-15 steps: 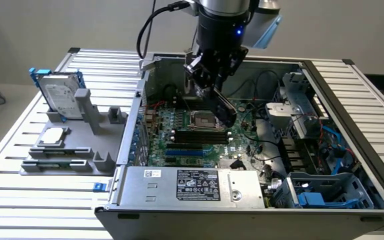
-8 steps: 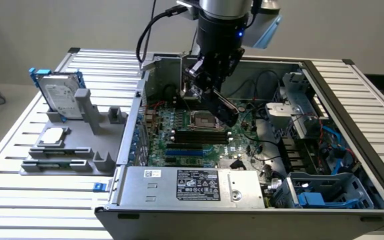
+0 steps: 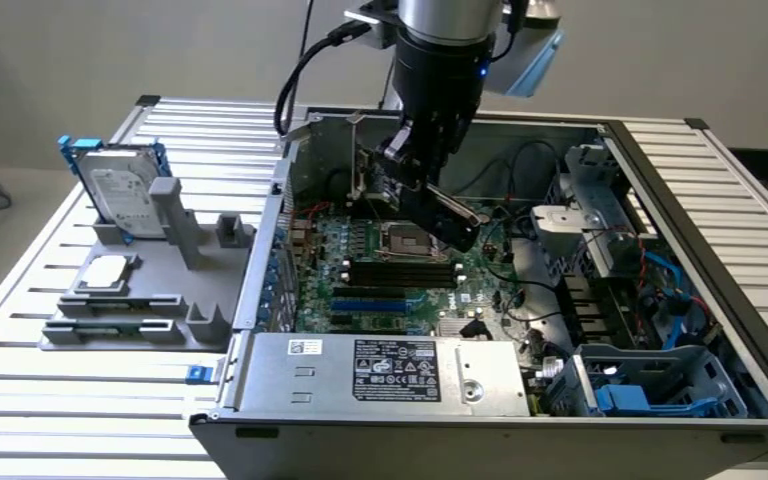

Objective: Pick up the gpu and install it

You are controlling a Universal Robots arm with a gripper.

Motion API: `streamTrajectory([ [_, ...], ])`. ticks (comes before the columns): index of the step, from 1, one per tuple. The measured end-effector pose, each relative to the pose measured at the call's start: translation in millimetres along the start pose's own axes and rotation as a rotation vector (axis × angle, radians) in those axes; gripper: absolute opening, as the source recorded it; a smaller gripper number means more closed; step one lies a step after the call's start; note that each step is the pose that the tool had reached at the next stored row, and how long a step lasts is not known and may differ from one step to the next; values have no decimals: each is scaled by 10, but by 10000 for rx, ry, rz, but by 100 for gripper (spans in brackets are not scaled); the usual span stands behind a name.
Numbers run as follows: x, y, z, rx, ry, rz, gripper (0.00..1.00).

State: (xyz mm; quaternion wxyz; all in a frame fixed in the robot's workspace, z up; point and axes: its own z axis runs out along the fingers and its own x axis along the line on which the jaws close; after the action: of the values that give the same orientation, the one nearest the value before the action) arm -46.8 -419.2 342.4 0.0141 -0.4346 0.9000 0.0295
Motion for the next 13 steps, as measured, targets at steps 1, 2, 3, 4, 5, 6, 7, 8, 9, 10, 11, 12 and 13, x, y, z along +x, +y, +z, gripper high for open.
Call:
streamTrajectory([
  [1,0,0,5,-9,9,-181,26],
  [2,0,-1,11,-18,17,-375,26],
  [3,1,-1,17,-28,22,-556,26],
  [4,1,-1,22,-37,31,-733,26],
  [5,2,-1,27,-46,38,-914,26],
  [6,2,-1,32,-55,46,-1093,26],
  [7,2,-2,38,-65,52,-1273,26],
  [8,2,-2,43,-74,60,-1453,26],
  [9,3,-2,49,-83,68,-1632,26],
  [10,3,-2,55,-93,76,-1828,26],
  [11,3,-3,60,-102,82,-2006,26],
  [12,3,-3,66,-111,89,-2187,26],
  [13,4,-3,71,-121,97,-2366,26],
])
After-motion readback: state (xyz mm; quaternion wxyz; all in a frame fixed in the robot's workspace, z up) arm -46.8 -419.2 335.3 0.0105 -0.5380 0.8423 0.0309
